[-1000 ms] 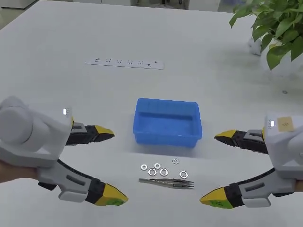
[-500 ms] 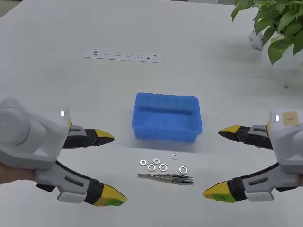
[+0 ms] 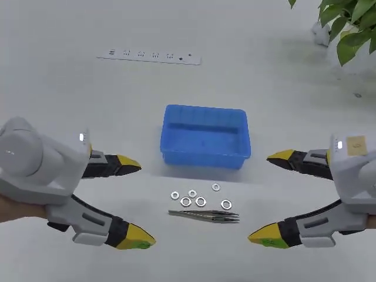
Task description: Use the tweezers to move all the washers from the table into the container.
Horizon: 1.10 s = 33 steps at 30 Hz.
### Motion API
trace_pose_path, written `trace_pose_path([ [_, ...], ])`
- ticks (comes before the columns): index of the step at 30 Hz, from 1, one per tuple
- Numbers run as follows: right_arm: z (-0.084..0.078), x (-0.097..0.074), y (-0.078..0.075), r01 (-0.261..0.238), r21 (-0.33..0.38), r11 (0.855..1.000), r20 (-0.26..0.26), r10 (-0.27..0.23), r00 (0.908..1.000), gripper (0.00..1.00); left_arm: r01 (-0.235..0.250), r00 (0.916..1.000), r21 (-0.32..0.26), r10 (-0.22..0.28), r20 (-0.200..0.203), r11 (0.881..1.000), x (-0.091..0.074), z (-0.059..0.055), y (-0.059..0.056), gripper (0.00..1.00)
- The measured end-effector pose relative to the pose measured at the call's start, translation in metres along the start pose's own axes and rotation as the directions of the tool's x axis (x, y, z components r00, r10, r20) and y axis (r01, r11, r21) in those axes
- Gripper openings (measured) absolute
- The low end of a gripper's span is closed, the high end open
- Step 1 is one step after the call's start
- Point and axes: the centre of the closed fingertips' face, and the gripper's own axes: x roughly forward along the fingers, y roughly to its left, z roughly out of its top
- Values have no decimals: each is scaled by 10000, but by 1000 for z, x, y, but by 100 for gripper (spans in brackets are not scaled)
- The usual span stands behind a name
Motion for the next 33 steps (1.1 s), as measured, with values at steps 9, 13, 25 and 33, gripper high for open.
trace_pose_path([
  [9, 7, 15, 9, 327, -695, 9970, 449, -296, 9986, 65, -1096, 9935, 1546, 1128, -123, 9819, 19, -5, 18, 67],
  [13, 6, 36, 25, -631, -770, 9950, 310, 657, 9974, 55, -341, 9990, 1198, 371, -232, 9922, 34, -6, 5, 58],
  [25, -4, 73, 29, -1517, -2466, 9572, -784, 1363, 9876, 28, -90, 9976, 396, 117, -676, 9992, 50, -15, 0, 44],
  [33, -14, 76, 25, -1865, -2363, 9536, -1401, 1565, 9777, 24, 195, 9848, 778, -58, -1734, 9968, 56, -32, 3, 37],
])
